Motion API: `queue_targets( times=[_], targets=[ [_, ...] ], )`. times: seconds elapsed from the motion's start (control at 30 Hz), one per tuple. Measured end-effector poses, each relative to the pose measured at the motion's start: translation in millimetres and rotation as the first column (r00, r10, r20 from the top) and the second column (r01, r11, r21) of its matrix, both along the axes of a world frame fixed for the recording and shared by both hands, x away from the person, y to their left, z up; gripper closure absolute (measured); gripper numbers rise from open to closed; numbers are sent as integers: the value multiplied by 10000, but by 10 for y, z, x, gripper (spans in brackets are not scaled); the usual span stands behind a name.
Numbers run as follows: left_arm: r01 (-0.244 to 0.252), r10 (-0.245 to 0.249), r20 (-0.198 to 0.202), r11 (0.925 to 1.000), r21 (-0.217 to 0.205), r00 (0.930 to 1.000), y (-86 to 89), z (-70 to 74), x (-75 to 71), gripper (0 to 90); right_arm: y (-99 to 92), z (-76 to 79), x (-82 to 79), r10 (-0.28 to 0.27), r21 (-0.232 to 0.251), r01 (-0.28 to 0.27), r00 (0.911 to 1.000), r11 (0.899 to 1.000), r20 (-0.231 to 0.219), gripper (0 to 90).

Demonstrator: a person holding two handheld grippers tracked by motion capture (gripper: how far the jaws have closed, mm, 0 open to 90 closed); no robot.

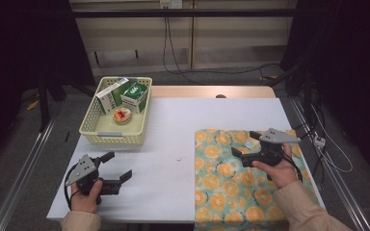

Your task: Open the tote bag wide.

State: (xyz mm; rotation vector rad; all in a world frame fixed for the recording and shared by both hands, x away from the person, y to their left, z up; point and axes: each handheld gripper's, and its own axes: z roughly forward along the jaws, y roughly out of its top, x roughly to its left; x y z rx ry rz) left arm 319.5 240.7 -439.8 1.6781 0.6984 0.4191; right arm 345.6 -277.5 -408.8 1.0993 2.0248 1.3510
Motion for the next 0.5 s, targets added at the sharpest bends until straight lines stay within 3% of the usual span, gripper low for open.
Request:
queue_targets(
  times=[0.1, 0.3, 0.4, 0.5],
  targets=[
    [11, -11, -2, 9999, 101, 10000, -4, -1, 2, 31, 27, -12, 190, 41, -432, -54, 9996, 9991, -296, 72],
    [24, -24, -28, 10000, 31, 10000, -13, -4, 5, 30, 110, -116, 506, 591, -597, -648, 9939, 9961, -933, 140],
    [39, -39, -37, 10000, 15, 10000, -13, -9, 8, 31, 177, -183, 635, 621, -593, -696, 9909, 9958, -1197, 174],
    [42, -42, -12, 10000, 38, 10000, -16, -8, 4, 31, 256, -237, 758, 708, -1069, -860, 9878, 9905, -1390, 184]
  ],
)
